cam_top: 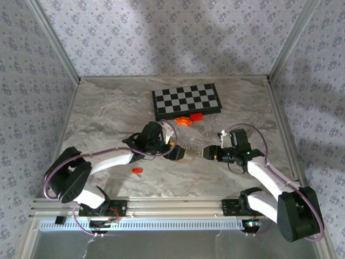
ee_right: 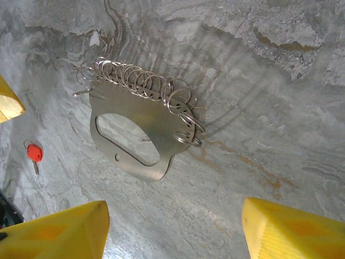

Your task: Put the keys on the keyring

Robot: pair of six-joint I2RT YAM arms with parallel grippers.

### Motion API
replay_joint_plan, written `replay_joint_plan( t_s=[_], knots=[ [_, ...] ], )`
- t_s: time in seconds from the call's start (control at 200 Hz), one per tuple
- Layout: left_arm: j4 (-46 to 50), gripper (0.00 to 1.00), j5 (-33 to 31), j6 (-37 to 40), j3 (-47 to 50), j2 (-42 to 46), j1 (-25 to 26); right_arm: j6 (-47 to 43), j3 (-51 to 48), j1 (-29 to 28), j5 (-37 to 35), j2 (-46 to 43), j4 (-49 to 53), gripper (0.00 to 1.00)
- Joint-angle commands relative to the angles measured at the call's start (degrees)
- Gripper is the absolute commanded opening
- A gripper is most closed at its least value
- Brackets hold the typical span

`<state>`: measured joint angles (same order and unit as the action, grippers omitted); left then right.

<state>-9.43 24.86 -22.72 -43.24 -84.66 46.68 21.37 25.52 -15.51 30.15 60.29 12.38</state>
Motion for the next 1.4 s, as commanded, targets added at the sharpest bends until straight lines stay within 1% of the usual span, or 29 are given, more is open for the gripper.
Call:
replay_joint_plan(
  t_s=[0.0, 0.07, 0.195, 0.28, 0.465, 0.605, 0.805, 1.054, 1.394],
  knots=[
    [-8.8, 0.77, 3.0, -3.7, -0.4, -0.8, 0.5, -1.9, 0.6, -1.3, -2.1, 1.6, -2.3, 0.62],
    [-9.9, 0.76, 2.8, -4.7, 0.1, -1.0, 0.5, -2.3, 1.6, -2.8, -3.0, 3.4, -2.6, 0.6],
    [-11.7, 0.74, 2.5, -5.9, 1.2, -0.7, 0.6, -4.2, 4.7, -7.4, -7.7, 6.4, -1.1, 0.59],
    [-11.6, 0.73, 2.1, -6.2, 1.6, 0.1, 0.6, -5.2, 6.4, -9.2, -10.4, 8.0, 0.0, 0.58],
    [-11.3, 0.73, 0.5, -6.0, 3.8, 3.4, 0.4, -5.4, 8.5, -10.2, -13.4, 11.1, -0.5, 0.57],
    [-10.7, 0.74, 0.1, -6.2, 5.6, 6.2, -0.5, -5.8, 10.0, -10.7, -13.4, 14.5, -0.6, 0.58],
    [-9.4, 0.74, -0.8, -6.1, 8.4, 11.3, -2.2, -6.0, 11.3, -12.6, -13.9, 17.9, -0.1, 0.55],
    [-9.7, 0.74, -0.7, -6.3, 11.0, 15.5, -4.1, -6.1, 12.4, -14.7, -16.3, 19.7, 0.9, 0.51],
    [-11.0, 0.74, -1.1, -7.2, 13.6, 18.3, -5.3, -6.9, 13.7, -16.8, -19.0, 21.3, 2.0, 0.49]
  ],
)
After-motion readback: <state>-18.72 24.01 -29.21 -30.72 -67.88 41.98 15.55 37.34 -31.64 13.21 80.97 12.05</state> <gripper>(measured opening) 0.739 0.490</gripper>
